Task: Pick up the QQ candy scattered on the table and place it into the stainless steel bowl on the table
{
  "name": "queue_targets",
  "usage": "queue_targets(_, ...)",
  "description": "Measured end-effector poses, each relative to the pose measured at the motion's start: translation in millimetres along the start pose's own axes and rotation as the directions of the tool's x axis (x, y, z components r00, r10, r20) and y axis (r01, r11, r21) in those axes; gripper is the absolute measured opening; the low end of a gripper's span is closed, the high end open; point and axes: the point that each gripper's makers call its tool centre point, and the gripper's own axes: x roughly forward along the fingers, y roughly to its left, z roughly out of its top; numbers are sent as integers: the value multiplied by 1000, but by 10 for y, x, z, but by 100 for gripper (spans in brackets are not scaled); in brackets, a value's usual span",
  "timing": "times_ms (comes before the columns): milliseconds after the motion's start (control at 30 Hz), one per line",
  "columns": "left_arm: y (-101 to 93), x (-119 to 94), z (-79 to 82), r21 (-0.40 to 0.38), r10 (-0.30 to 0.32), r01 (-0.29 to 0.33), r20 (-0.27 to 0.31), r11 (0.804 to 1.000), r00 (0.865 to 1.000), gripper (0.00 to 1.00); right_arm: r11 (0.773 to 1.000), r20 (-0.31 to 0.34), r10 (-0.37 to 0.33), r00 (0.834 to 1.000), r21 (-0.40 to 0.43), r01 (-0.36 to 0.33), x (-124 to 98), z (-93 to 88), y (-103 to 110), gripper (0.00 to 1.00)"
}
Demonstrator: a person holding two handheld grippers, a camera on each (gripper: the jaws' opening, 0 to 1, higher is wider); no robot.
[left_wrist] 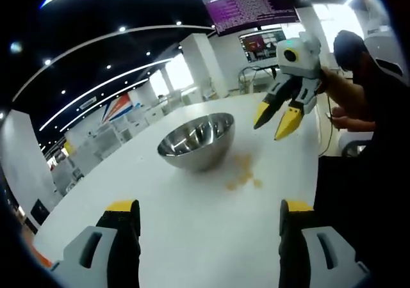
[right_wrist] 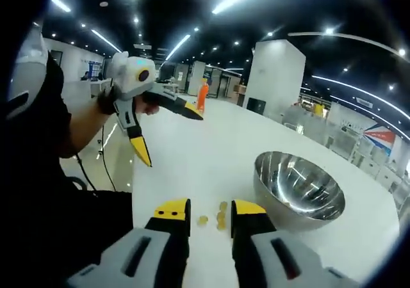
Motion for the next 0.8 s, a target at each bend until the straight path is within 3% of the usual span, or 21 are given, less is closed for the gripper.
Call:
queue_targets(200, -32, -11, 50, -10, -12, 13, 23, 1000, 1000, 91, 1000, -61, 4, 998, 24, -2, 220, -259, 115, 24)
queue_targets(300, -49, -9, 59, -20, -18, 19, 28, 1000, 999, 91, 999, -101, -21, 995, 45, 26, 296, -395, 75, 24)
queue_targets(600, -84, 16, 52, -25, -28, 29, 34, 999, 999, 91, 993, -103, -18, 994, 110, 30, 473, -526, 123, 23)
queue_targets(800, -134, 8, 73, -34, -50, 52, 51, 998, 997, 91, 988, -103, -58, 993, 139, 72, 546, -563, 43, 19)
